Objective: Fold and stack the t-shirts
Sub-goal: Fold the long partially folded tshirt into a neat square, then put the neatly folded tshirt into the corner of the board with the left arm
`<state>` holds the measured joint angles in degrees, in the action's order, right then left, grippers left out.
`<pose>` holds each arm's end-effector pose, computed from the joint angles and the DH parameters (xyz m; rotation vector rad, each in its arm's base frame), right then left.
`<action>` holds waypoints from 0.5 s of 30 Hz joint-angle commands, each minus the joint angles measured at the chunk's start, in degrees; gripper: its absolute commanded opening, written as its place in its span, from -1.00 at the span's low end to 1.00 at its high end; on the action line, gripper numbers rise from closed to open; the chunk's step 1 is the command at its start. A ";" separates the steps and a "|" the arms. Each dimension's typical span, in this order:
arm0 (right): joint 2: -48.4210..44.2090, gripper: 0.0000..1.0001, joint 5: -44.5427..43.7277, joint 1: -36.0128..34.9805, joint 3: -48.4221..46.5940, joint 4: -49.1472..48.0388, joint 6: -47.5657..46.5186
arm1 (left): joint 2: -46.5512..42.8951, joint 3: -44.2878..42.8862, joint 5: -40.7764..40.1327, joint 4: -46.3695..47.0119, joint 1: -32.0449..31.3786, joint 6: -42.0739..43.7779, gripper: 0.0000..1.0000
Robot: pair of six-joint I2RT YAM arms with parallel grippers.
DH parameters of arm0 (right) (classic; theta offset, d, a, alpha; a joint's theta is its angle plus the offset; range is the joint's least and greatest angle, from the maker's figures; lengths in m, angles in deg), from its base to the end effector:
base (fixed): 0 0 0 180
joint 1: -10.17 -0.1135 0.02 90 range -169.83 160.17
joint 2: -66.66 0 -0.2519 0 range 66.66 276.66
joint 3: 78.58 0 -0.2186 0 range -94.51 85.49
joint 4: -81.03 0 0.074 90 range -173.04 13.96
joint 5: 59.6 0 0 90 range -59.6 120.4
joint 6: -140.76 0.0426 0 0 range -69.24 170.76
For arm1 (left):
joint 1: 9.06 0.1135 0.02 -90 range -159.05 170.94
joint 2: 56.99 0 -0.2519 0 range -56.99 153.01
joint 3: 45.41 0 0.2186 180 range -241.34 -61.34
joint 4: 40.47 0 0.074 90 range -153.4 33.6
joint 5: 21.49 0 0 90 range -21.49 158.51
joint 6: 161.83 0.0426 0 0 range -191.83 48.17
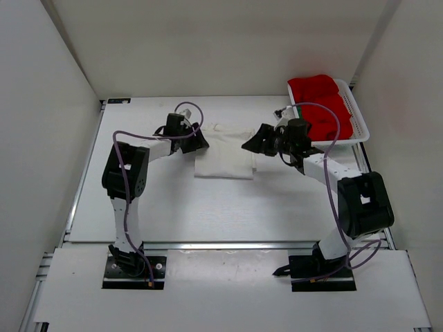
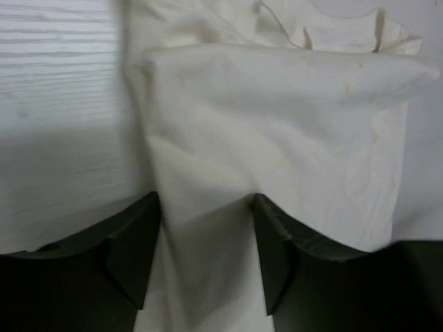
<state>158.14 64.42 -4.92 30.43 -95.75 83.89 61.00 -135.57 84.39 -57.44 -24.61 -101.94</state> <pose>0.3137 0.1093 0.2448 -0.0830 2.0861 1.1178 0.3949 -0.1220 0.1529 -0.1677 2.4238 -0.7035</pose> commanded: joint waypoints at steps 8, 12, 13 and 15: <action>-4.55 0.22 1.84 -2.58 13.48 -6.10 0.54 | 8.75 -13.56 3.99 -0.37 -4.06 -6.97 -1.00; -8.07 0.11 3.24 -1.26 18.23 -9.60 1.24 | 3.84 -11.55 2.32 0.42 5.06 -9.88 -1.00; -8.16 0.11 4.72 -1.60 19.11 -10.48 1.59 | 0.95 -8.85 0.84 1.90 9.09 -9.80 -1.00; -8.51 0.12 5.09 -1.96 20.43 -11.37 2.03 | -3.27 -2.89 0.55 5.05 15.51 -11.98 -1.00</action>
<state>151.39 67.15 -6.54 49.09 -101.30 85.52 67.97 -144.27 88.91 -56.11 -23.01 -110.22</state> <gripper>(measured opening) 0.556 0.098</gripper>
